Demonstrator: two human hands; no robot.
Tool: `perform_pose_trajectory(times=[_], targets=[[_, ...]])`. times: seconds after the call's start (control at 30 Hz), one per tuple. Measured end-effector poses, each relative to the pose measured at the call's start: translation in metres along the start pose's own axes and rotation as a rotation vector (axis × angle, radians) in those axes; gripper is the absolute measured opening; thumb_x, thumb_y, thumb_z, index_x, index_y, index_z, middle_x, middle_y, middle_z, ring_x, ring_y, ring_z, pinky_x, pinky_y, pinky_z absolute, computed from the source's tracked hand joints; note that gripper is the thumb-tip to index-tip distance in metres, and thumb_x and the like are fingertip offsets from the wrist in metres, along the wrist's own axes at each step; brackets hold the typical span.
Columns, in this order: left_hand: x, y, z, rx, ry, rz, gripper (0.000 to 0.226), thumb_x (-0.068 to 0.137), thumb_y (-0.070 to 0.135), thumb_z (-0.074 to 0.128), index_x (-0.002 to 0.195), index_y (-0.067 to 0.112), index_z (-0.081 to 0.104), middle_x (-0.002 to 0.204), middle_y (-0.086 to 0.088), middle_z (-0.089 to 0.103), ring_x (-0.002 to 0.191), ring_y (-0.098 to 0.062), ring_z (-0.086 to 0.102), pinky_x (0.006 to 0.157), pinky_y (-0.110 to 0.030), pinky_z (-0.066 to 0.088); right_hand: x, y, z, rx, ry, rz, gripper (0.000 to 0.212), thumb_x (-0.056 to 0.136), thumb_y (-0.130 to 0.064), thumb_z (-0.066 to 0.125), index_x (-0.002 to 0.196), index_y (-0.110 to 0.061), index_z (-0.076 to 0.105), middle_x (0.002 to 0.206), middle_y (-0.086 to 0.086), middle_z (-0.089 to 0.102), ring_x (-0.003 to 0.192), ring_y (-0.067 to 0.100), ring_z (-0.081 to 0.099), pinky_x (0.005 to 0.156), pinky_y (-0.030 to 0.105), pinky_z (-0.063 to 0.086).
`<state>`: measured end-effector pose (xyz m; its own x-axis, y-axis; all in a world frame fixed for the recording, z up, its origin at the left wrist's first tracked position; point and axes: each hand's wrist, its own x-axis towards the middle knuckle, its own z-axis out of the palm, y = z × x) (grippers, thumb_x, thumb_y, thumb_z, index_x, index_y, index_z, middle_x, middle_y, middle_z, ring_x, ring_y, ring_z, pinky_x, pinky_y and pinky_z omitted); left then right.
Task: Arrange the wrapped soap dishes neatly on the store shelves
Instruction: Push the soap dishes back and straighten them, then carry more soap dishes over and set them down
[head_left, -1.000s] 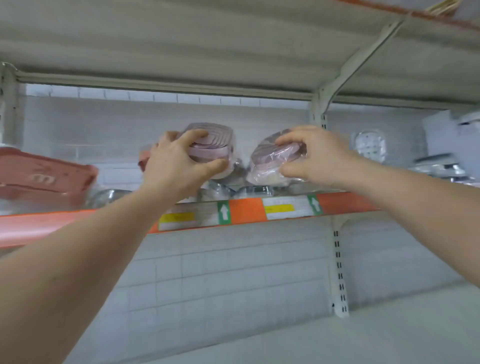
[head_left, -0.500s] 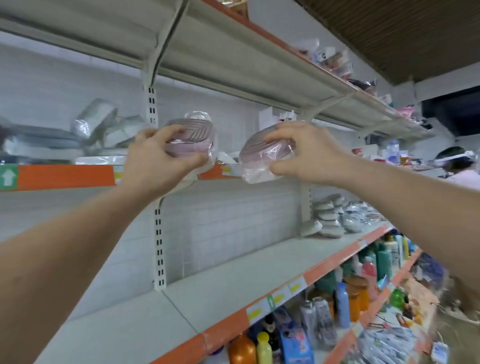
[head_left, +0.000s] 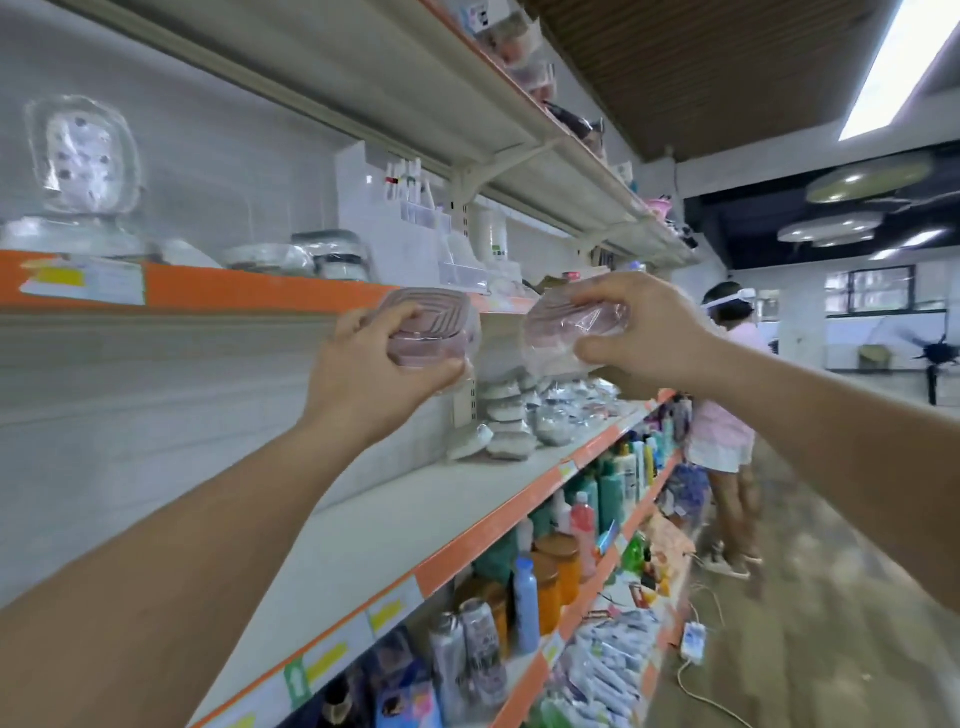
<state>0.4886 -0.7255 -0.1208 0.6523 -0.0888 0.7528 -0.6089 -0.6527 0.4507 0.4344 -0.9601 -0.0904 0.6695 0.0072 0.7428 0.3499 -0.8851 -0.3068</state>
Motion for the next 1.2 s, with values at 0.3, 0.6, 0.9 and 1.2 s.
perform_pose_trajectory(times=[0.3,0.6,0.9,1.2], targets=[[0.107,-0.052,0.151,-0.046,-0.088,-0.031,0.075,0.052,0.065,0.062,0.121,0.038,0.055,0.126,-0.003,0.046,0.119,-0.027,0.045,0.101,-0.033,0.039,0.073,0.142,0.071,-0.107,0.013,0.168,0.049,0.074,-0.019,0.071,0.122,-0.023,0.061,0.119,-0.008,0.054,0.115,0.011,0.047,0.094,0.024,0.036],[0.182,-0.091,0.308,0.092,-0.168,-0.074,0.062,0.073,0.05,0.07,0.129,0.037,0.048,0.133,-0.003,0.039,0.122,-0.025,0.037,0.094,-0.03,0.035,0.135,0.29,0.146,-0.099,-0.108,0.207,0.049,0.081,-0.022,0.069,0.128,-0.025,0.056,0.139,-0.006,0.046,0.124,0.014,0.043,0.085,0.017,0.03],[0.272,-0.099,0.478,0.229,-0.154,-0.23,0.066,0.072,0.053,0.069,0.132,0.038,0.046,0.135,-0.001,0.038,0.123,-0.024,0.036,0.093,-0.028,0.035,0.231,0.471,0.223,-0.002,-0.288,0.089,0.049,0.08,-0.022,0.068,0.128,-0.022,0.056,0.135,-0.007,0.048,0.116,0.01,0.048,0.079,0.012,0.029],[0.35,-0.129,0.559,0.453,-0.121,-0.339,0.068,0.075,0.056,0.064,0.136,0.035,0.042,0.136,-0.004,0.039,0.121,-0.028,0.036,0.09,-0.029,0.036,0.335,0.567,0.3,0.103,-0.278,0.079,0.05,0.082,-0.022,0.066,0.131,-0.023,0.054,0.137,-0.003,0.046,0.124,0.015,0.045,0.086,0.012,0.028]])
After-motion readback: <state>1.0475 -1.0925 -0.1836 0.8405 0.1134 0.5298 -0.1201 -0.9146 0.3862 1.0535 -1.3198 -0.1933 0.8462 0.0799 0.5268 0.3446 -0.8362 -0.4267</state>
